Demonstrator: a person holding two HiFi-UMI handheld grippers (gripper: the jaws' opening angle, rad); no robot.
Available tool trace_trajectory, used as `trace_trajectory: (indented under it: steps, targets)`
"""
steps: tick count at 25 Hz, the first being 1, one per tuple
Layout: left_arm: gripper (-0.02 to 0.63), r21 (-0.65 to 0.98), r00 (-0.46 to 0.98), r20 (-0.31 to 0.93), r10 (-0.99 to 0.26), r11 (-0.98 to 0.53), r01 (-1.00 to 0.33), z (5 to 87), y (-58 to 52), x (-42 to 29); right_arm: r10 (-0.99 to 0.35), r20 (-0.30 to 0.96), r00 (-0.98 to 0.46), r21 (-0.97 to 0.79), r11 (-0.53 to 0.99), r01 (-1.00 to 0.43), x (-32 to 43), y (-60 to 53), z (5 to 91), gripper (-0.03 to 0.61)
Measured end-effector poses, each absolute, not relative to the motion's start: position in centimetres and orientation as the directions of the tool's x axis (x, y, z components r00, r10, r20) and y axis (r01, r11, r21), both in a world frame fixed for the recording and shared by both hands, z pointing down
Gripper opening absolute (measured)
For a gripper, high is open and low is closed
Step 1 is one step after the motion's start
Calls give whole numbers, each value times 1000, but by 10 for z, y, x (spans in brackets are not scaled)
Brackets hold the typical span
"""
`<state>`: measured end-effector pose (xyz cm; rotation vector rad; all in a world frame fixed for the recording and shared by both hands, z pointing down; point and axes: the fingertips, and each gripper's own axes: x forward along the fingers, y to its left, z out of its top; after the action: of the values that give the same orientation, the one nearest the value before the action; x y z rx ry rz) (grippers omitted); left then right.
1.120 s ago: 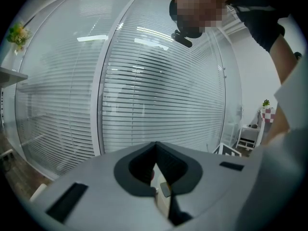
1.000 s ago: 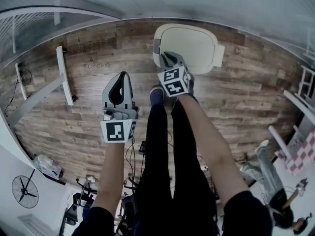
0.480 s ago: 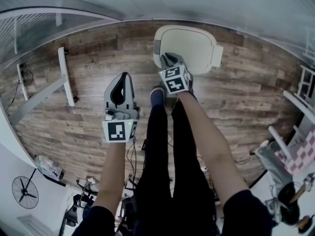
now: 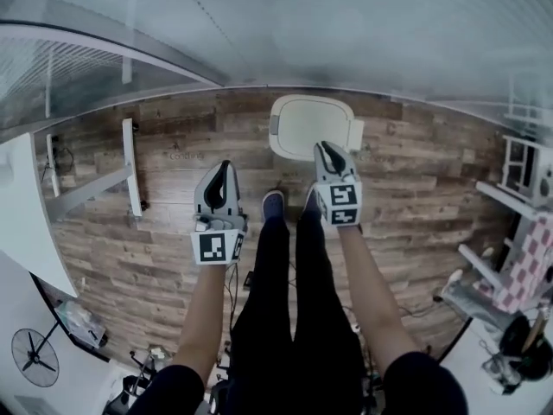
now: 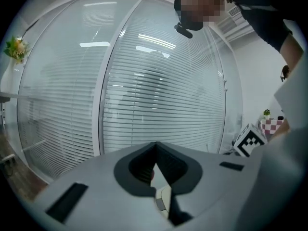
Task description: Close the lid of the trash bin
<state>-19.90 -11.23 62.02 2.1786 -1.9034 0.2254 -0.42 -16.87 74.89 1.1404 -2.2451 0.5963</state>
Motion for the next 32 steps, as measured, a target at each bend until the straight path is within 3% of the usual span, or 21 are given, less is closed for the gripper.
trace_trajectory:
  steps: [13, 20, 24, 32]
  targets:
    - [6, 48, 250, 194, -949, -245, -968, 474, -84, -182, -824, 374, -426, -50, 441, -896, 64, -101, 474, 35]
    - [6, 71, 236, 209, -949, -226, -971, 421, -23, -188, -835, 424, -349, -28, 373, -927, 106, -33, 461, 35]
    - [6, 34, 250, 195, -949, -248, -968, 402, -25, -187, -870, 384, -308, 9, 337, -941, 117, -31, 437, 28]
    - [6, 42, 263, 184, -947, -259, -965, 393, -18, -182, -897, 315, -310, -84, 299, -951, 120, -16, 407, 18]
